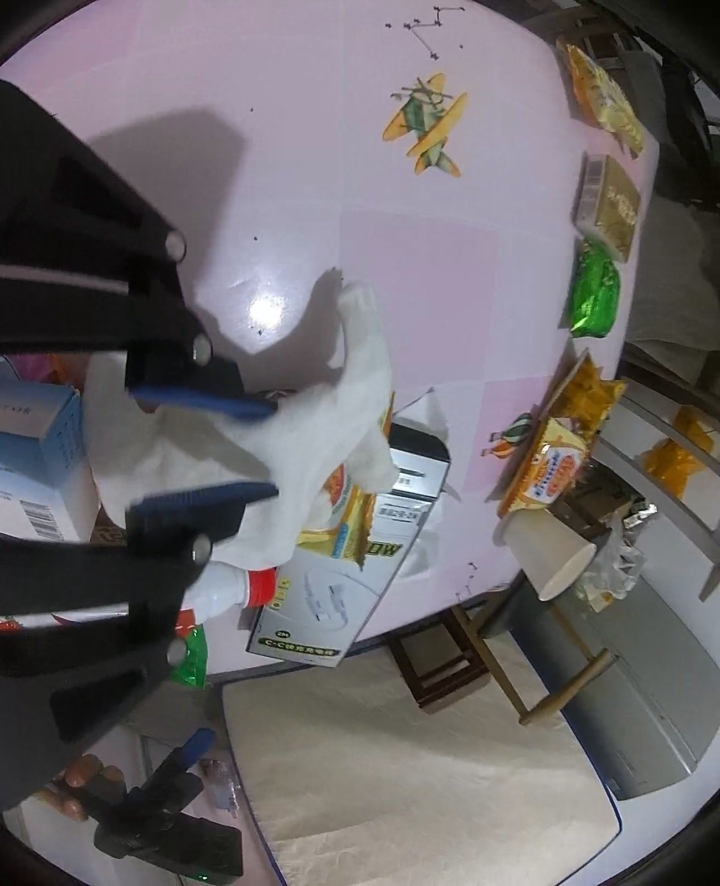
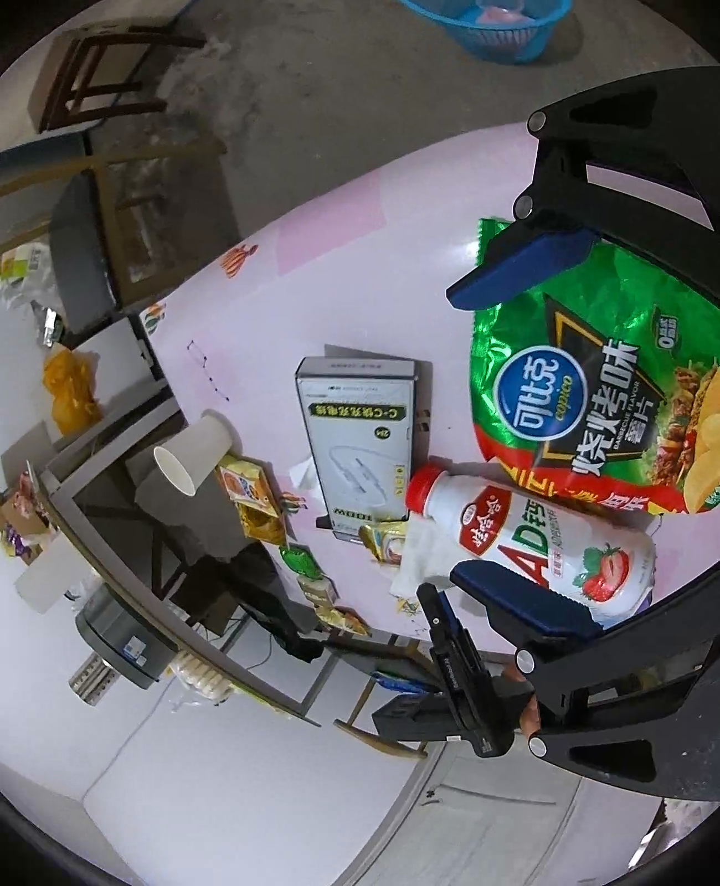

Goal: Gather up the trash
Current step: 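Grasp the white tissue with the left tool while the right tool grasps a yellow wrapper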

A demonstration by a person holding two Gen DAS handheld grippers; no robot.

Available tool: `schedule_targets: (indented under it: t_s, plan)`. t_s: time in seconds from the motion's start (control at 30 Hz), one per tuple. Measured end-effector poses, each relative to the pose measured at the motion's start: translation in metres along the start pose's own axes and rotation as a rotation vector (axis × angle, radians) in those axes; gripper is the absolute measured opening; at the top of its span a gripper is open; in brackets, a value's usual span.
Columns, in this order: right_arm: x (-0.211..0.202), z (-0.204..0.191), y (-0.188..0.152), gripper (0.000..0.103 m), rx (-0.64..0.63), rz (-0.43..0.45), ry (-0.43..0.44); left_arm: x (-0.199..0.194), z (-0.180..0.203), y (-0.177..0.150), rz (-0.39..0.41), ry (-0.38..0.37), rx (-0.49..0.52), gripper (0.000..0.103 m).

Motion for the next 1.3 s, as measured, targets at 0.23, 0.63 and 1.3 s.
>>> schedule_targets:
  t_s: [0.23,0.63,1.3]
  plan:
    - [0.013,-0.029,0.015,0.081,-0.053,-0.044,0.088,-0.008,-0.01,-0.004,0.059,-0.055,-0.014,0.003]
    - [0.132,-0.075,0.048,0.049,-0.031,-0.309,0.194,-0.009,-0.008,-0.01,0.089,-0.05,0.037,0.002]
    - [0.189,-0.077,0.057,0.02,-0.072,-0.37,0.14,0.004,-0.015,-0.009,0.054,-0.02,0.041,0.002]
Point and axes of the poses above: each gripper's, at about its wrist camera, not at the fingertips, and x roughly the way its jaws point, z to its right, y to its top, the point moved 3 cm from there along x, roughly the way its jaws point, and after that the axes turned 1 degree about y, right-handed, at the moved point
